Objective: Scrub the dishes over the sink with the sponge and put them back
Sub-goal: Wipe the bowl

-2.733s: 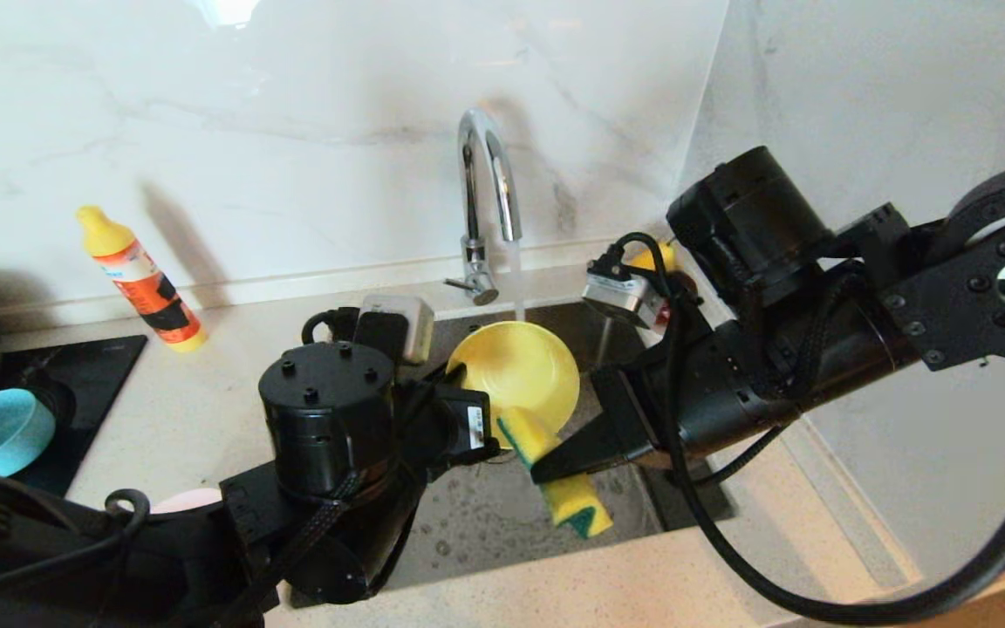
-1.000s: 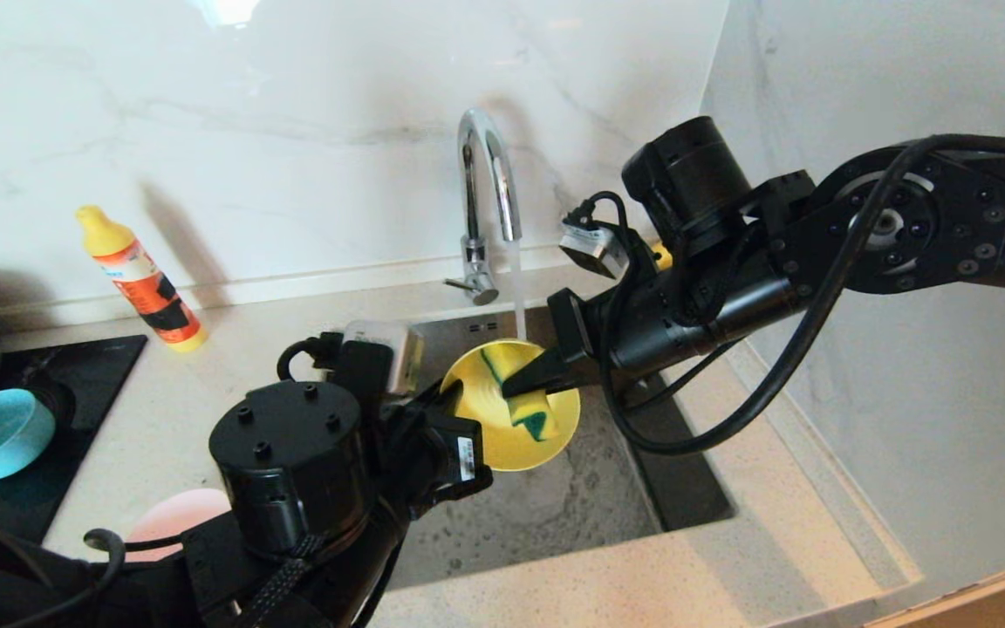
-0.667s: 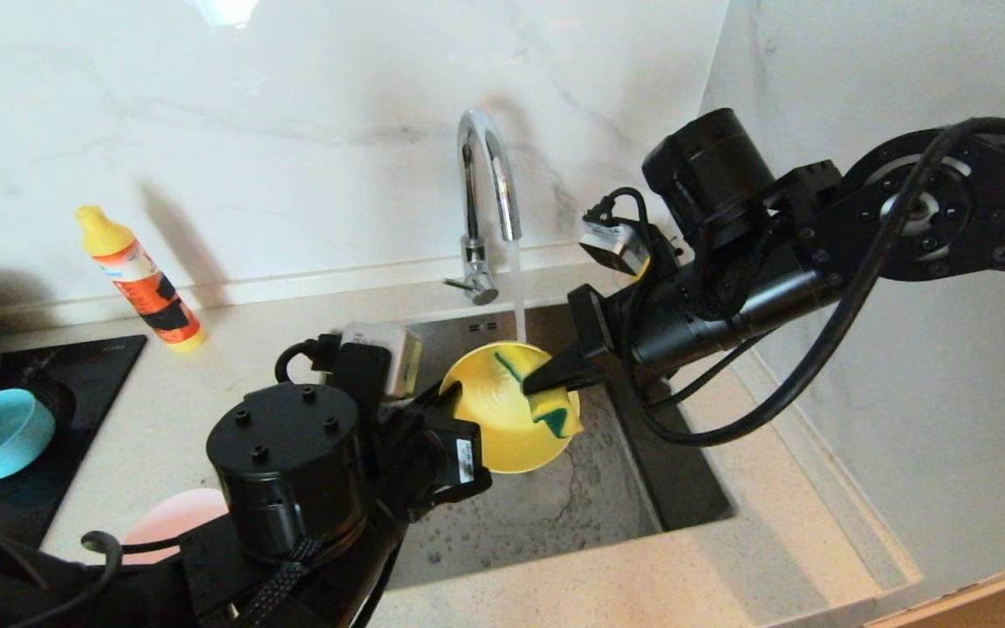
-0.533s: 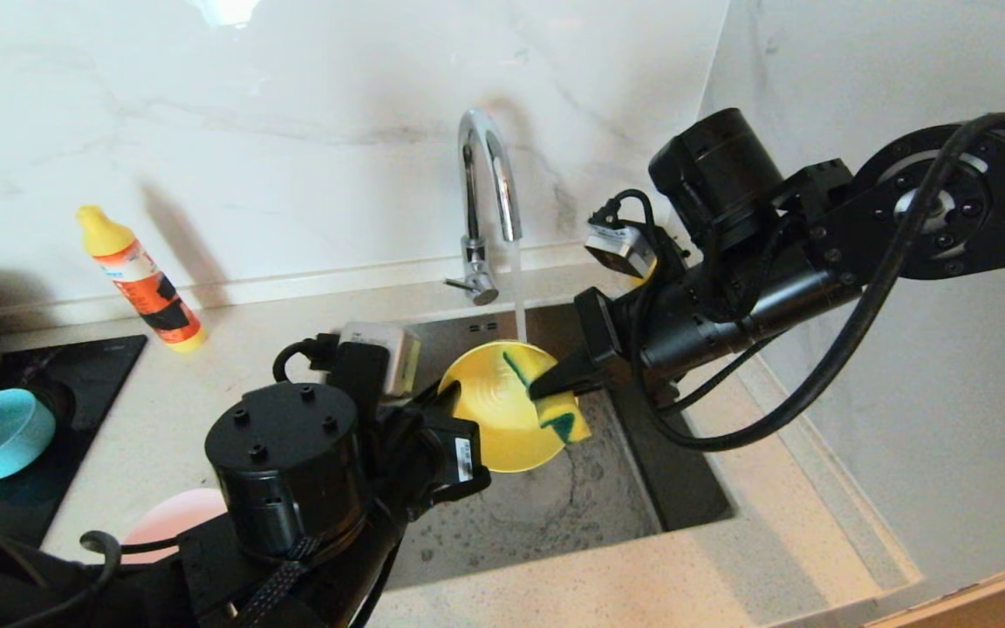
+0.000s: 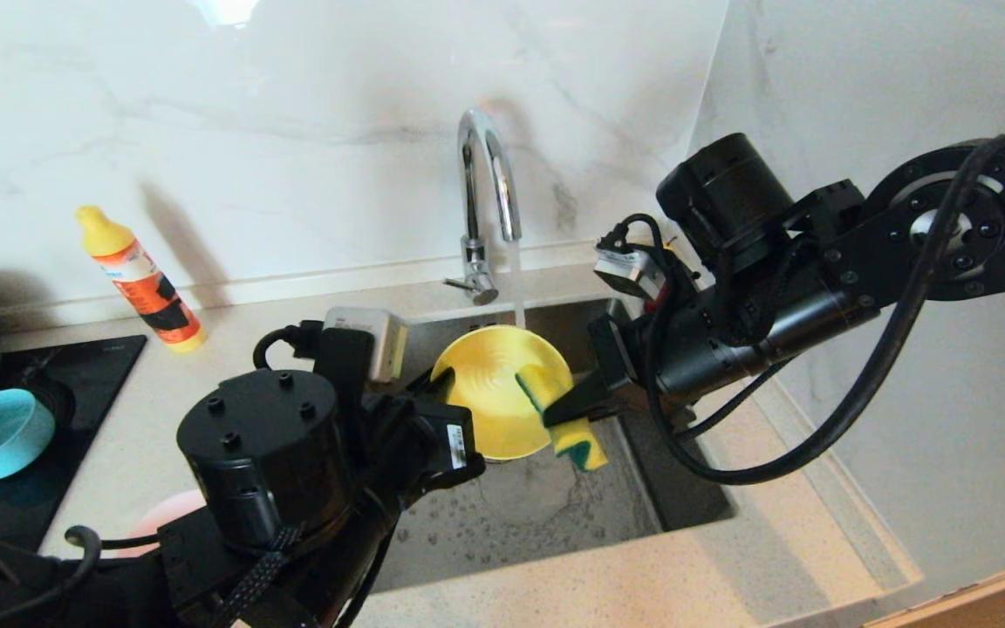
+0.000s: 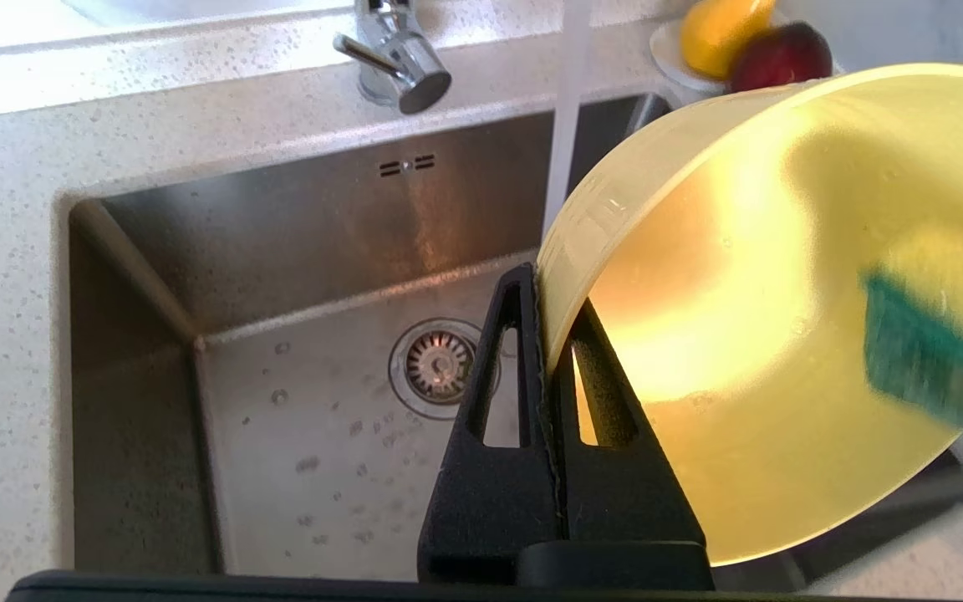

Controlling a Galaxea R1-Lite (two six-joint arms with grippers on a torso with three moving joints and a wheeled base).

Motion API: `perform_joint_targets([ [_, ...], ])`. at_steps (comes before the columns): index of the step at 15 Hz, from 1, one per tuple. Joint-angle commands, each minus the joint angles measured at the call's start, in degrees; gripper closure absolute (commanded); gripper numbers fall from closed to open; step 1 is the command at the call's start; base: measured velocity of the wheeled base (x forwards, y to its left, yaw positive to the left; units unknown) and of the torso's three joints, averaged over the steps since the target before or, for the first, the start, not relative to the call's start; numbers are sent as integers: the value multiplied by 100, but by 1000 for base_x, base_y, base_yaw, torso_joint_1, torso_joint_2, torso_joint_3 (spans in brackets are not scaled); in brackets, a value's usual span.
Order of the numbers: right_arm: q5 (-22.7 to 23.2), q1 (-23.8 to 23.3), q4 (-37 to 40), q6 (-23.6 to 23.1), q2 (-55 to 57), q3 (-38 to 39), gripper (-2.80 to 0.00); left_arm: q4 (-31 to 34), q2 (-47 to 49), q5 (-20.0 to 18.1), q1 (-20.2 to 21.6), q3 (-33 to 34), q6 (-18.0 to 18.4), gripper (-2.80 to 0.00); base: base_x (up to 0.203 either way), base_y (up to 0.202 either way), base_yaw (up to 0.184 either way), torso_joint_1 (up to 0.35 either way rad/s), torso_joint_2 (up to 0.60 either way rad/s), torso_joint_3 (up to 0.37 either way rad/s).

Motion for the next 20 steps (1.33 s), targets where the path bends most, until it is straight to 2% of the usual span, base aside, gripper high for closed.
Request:
perform_joint_targets([
  [1,25,48,11,18,99,19,0,-36,-27,17,9,-54,-1,0,0,0,0,0,0,0],
  [12,24,472,-17,36,544,-337,0,-45,21,35,17,-130,-61,0,0,0,0,0,0,0],
  [20,26,283,10,53,204,-229,0,-36,-14,35,17,-146,-18,0,0,0,0,0,0,0],
])
